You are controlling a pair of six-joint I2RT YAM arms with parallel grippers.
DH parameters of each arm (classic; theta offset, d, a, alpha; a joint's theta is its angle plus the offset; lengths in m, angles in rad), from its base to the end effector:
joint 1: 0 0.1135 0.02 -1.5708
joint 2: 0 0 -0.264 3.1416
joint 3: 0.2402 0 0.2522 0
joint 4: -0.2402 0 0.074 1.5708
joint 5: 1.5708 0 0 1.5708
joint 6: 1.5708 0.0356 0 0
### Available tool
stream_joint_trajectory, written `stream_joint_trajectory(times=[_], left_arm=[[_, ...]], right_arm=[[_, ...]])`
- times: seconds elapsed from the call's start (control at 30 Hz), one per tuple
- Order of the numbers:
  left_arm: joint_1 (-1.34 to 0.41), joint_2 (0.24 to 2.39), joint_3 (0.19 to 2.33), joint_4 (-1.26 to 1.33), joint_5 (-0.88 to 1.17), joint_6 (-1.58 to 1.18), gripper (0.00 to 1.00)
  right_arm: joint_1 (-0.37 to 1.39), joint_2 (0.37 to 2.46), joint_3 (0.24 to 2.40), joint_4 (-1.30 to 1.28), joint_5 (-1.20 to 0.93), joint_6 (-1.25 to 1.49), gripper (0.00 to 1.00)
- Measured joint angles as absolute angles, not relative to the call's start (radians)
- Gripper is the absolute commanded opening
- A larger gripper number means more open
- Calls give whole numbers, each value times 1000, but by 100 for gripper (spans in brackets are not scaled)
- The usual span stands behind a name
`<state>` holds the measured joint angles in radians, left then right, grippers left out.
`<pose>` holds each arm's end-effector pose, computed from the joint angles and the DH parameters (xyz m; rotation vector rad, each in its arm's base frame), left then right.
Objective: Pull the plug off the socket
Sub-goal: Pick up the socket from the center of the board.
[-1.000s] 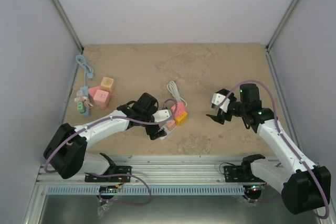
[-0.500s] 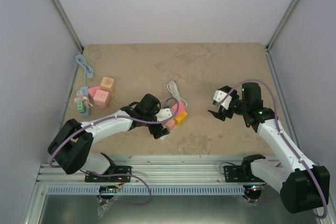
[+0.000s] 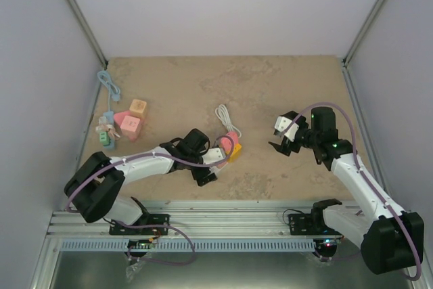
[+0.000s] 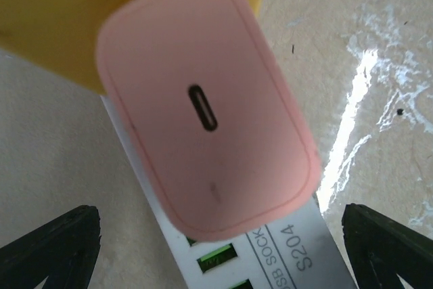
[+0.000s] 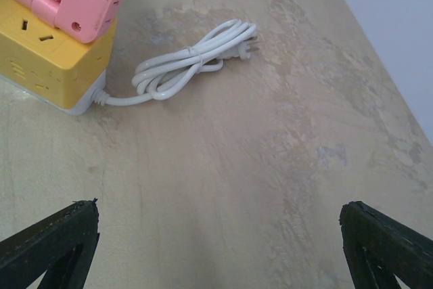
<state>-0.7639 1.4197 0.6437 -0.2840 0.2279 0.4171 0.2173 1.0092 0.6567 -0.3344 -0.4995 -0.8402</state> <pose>0.1752 -0.1789 0.1509 1.5396 2.1548 -0.4177 0.2028 0.0622 0.2419 -1.3105 1.7280 0.2106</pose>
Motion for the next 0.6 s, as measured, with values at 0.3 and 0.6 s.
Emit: stream_joint_trajectory(times=[0.3, 0.6], left_arm=[[-770, 1449, 633, -282, 200, 409, 84], [-770, 1421, 597, -251, 204, 442, 70]], right_arm=[[217, 1009, 657, -332, -488, -840, 98], [215, 1008, 655, -332, -490, -841, 98]])
